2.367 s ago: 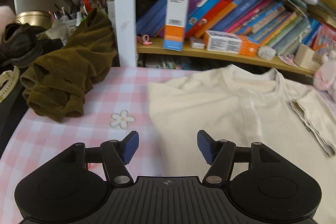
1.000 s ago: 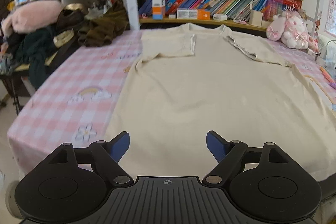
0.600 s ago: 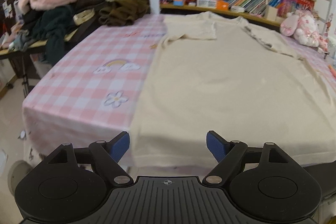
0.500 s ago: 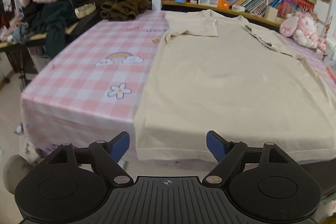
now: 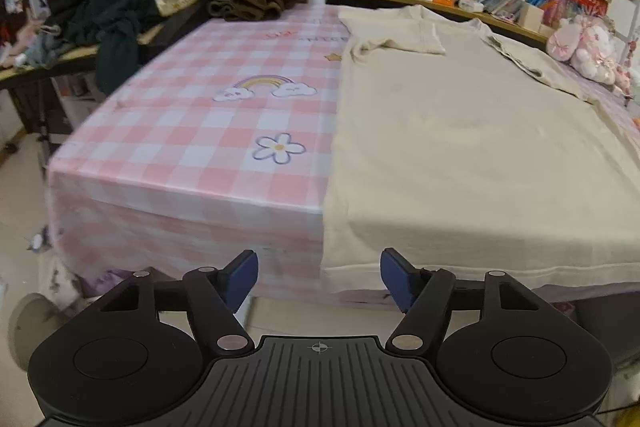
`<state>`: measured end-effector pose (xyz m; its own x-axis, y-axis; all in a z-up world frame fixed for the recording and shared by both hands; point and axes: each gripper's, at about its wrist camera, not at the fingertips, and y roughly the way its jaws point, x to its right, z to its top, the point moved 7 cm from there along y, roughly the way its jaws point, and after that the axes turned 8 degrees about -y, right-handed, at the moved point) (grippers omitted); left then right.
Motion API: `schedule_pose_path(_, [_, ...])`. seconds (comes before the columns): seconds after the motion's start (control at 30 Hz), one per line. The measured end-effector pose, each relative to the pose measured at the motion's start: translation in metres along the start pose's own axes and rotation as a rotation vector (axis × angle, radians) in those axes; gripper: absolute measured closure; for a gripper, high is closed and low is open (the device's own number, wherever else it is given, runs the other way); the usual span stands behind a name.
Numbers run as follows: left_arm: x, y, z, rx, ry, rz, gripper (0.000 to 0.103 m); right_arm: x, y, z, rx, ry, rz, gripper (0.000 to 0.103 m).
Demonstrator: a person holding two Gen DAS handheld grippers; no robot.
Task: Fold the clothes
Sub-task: 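Grasp the shirt hem with both tools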
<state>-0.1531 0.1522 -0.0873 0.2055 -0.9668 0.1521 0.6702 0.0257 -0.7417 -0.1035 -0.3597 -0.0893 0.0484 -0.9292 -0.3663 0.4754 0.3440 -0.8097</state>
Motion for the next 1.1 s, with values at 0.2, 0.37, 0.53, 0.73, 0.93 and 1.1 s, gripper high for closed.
schedule_pose_path(0.2, [-0.003,0.031,-0.003,-0.057,0.008,-0.039,0.070,0.002,0.006,0.008,-0.044,0.011,0.036,0.065])
schedule_pose_path(0.37, [-0.005,0.045,0.000,-0.099,-0.012,-0.158,0.070,0.005,0.010,0.011,-0.098,0.011,0.073,0.066])
schedule_pose_path(0.53, [-0.012,0.055,0.000,-0.142,-0.044,-0.247,0.070,0.008,0.018,0.012,-0.152,0.035,0.137,0.066])
schedule_pose_path(0.73, [-0.019,0.061,0.000,-0.163,-0.146,-0.269,0.087,0.003,0.027,0.007,-0.173,0.018,0.129,0.071])
schedule_pose_path(0.93, [-0.017,0.050,0.002,-0.149,-0.112,-0.252,0.098,0.004,0.023,0.006,-0.150,0.022,0.132,0.073])
schedule_pose_path(1.1, [-0.016,0.037,0.008,-0.140,-0.093,-0.219,0.099,0.004,0.018,0.009,-0.145,-0.011,0.146,0.072])
